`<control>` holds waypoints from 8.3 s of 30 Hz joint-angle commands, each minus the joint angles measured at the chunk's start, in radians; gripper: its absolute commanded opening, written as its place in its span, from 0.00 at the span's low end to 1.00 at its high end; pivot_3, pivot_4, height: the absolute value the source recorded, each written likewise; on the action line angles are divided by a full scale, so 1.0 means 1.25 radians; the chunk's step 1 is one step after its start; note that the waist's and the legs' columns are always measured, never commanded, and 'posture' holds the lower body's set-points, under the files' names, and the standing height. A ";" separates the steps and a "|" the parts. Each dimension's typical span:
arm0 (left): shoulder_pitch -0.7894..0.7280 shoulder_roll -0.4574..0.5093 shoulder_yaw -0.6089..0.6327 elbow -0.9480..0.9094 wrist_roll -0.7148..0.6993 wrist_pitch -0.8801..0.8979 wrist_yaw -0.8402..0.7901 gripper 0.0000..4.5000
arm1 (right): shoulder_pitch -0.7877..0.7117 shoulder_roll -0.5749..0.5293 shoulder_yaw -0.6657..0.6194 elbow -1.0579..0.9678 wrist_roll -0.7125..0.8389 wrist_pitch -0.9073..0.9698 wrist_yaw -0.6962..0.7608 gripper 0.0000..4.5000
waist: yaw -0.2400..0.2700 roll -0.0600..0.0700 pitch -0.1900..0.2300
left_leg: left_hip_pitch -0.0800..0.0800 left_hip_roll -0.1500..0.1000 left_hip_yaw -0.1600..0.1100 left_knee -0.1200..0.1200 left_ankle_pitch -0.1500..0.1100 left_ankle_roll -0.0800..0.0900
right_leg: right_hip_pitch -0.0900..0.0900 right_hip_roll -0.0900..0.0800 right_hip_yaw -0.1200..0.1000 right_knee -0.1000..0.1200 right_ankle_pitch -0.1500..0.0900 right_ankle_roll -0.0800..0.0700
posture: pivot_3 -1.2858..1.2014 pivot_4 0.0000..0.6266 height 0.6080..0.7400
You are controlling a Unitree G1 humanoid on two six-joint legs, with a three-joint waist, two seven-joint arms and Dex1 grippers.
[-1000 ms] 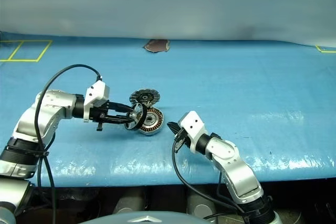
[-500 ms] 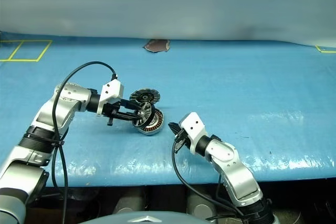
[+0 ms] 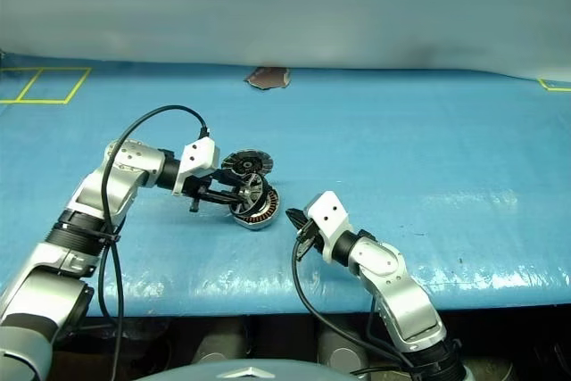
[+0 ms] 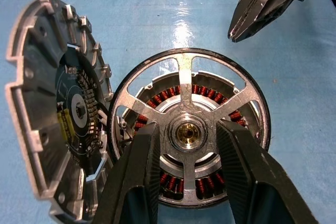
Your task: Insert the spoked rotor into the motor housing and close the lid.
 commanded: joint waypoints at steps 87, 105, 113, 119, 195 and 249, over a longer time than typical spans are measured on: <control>0.433 0.094 0.260 -0.332 -0.172 0.159 0.237 0.72 | -0.472 0.089 0.108 0.335 -0.128 -0.033 0.166 0.00 | -0.012 0.002 0.002 | 0.001 0.000 0.000 -0.001 -0.001 0.001 | -0.001 0.000 0.001 0.001 0.002 0.002 | 0.52 0.24 1.00; 0.405 0.114 0.259 -0.303 -0.168 0.167 0.244 0.72 | -0.308 0.113 0.161 0.346 -0.151 -0.027 0.119 0.00 | -0.016 0.002 0.002 | 0.002 0.001 0.000 -0.001 -0.001 0.001 | -0.001 0.001 0.001 0.002 0.001 0.002 | 0.52 0.24 1.00; 0.400 0.106 0.241 -0.306 -0.165 0.163 0.245 0.72 | -0.283 0.122 0.163 0.366 -0.173 -0.059 0.078 0.00 | -0.018 0.002 0.001 | 0.005 0.001 0.001 -0.001 -0.001 0.001 | 0.002 0.001 0.001 0.002 0.000 -0.001 | 0.52 0.24 1.00; 0.385 0.094 0.223 -0.300 -0.167 0.159 0.241 0.72 | -0.302 0.124 0.129 0.303 -0.152 -0.041 0.065 0.00 | -0.017 0.002 0.002 | 0.005 0.001 0.001 -0.001 -0.001 0.001 | 0.002 0.001 0.001 0.002 0.000 -0.002 | 0.52 0.24 1.00; 0.391 0.058 0.218 -0.194 -0.161 0.038 0.217 0.72 | -0.372 0.131 0.134 0.354 -0.134 -0.015 0.117 0.68 | -0.019 0.002 0.002 | 0.002 0.001 0.001 -0.002 -0.001 0.001 | -0.001 0.001 0.001 0.001 0.001 0.000 | 0.52 0.24 1.00; 0.410 0.046 0.215 -0.222 -0.172 0.060 0.239 0.72 | -0.425 0.074 0.166 0.500 -0.186 -0.042 0.195 0.68 | -0.012 0.002 0.002 | 0.005 0.002 0.001 -0.002 -0.001 0.000 | 0.001 0.002 0.001 0.001 0.000 -0.001 | 0.52 0.24 1.00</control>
